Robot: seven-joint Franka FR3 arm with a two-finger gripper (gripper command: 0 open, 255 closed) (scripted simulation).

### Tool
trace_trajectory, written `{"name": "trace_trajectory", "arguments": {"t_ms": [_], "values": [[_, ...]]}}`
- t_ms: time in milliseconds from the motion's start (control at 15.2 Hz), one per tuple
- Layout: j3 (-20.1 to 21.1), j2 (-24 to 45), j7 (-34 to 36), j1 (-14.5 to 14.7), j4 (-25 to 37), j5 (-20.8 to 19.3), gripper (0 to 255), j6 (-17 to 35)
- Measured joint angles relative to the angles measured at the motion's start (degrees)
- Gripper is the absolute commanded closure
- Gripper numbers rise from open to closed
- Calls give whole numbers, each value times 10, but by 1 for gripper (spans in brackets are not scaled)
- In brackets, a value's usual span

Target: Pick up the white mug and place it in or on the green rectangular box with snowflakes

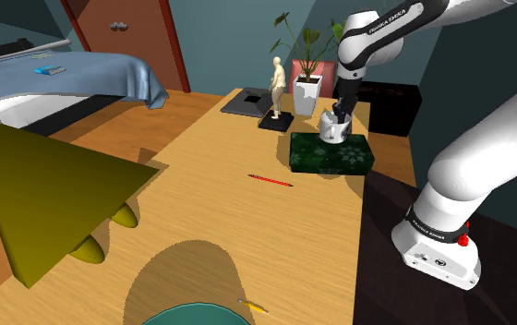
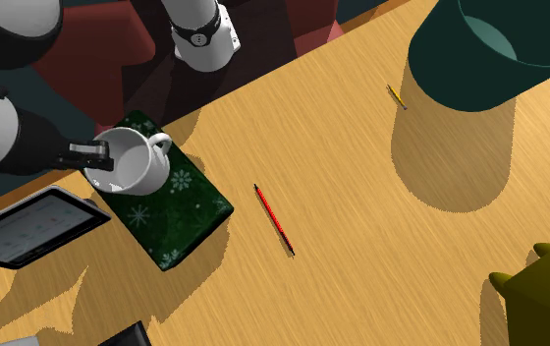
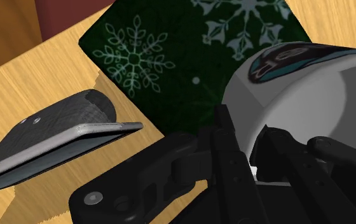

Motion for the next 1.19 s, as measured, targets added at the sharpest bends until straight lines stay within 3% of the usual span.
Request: {"name": "trace_trajectory", "arguments": {"t_ms": [528,924,990,1188], "values": [[-6,38,-8,2,-29,5,255,67],[-7,41,-8,2,-32,6,255,73],[-7,41,-8,2,-32,6,0,73],[-7,41,-8,2,-32,6,0,73]]}}
